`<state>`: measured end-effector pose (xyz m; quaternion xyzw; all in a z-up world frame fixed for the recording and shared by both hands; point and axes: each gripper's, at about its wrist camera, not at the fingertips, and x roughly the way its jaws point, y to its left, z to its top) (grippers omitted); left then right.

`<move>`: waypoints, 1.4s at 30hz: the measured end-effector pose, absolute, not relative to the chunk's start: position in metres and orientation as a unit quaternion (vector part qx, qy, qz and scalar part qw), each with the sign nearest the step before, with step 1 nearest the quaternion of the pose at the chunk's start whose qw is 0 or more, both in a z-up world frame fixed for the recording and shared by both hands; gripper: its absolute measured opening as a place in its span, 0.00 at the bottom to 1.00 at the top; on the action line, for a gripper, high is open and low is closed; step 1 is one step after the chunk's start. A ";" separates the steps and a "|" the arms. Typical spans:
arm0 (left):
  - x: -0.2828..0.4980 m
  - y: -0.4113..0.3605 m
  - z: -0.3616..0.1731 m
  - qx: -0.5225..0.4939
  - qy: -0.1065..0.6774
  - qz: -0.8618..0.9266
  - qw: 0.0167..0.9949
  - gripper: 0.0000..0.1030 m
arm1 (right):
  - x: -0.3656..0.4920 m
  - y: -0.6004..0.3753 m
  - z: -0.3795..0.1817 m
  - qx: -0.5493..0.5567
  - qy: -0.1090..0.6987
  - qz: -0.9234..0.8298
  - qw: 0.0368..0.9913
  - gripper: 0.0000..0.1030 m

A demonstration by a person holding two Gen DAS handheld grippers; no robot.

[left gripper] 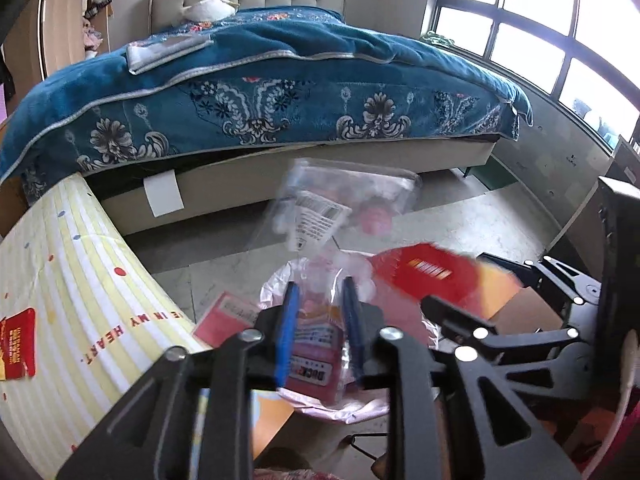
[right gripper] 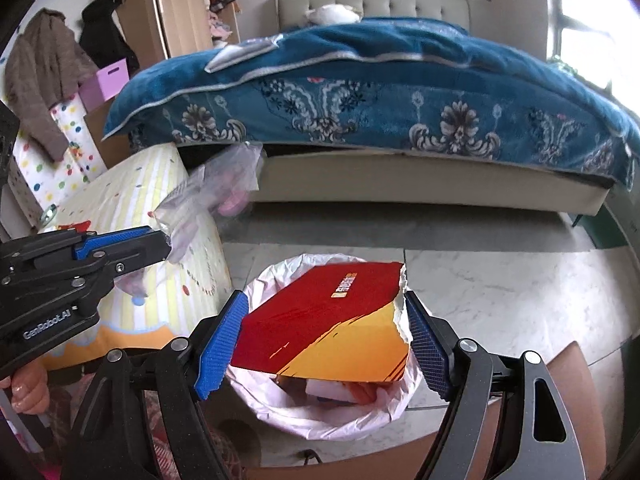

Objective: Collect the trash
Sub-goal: 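Carry box and plastic bag over the pink bin and open both grippers, then return to the table and grasp the white foam insole with the left gripper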

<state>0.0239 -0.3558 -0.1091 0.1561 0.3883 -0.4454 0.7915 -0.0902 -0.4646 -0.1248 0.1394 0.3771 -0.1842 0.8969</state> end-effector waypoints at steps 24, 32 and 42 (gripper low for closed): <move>0.015 -0.280 -0.073 0.128 0.354 -0.406 0.833 0.60 | -0.131 -0.449 -0.090 0.147 0.323 -0.191 0.915 0.83; 0.027 -0.216 -0.069 0.116 0.352 -0.327 0.869 0.69 | -0.114 -0.412 -0.074 0.134 0.323 -0.150 0.925 0.83; 0.052 -0.123 -0.072 0.086 0.360 -0.222 0.902 0.70 | -0.060 -0.343 -0.067 0.093 0.336 -0.073 0.935 0.62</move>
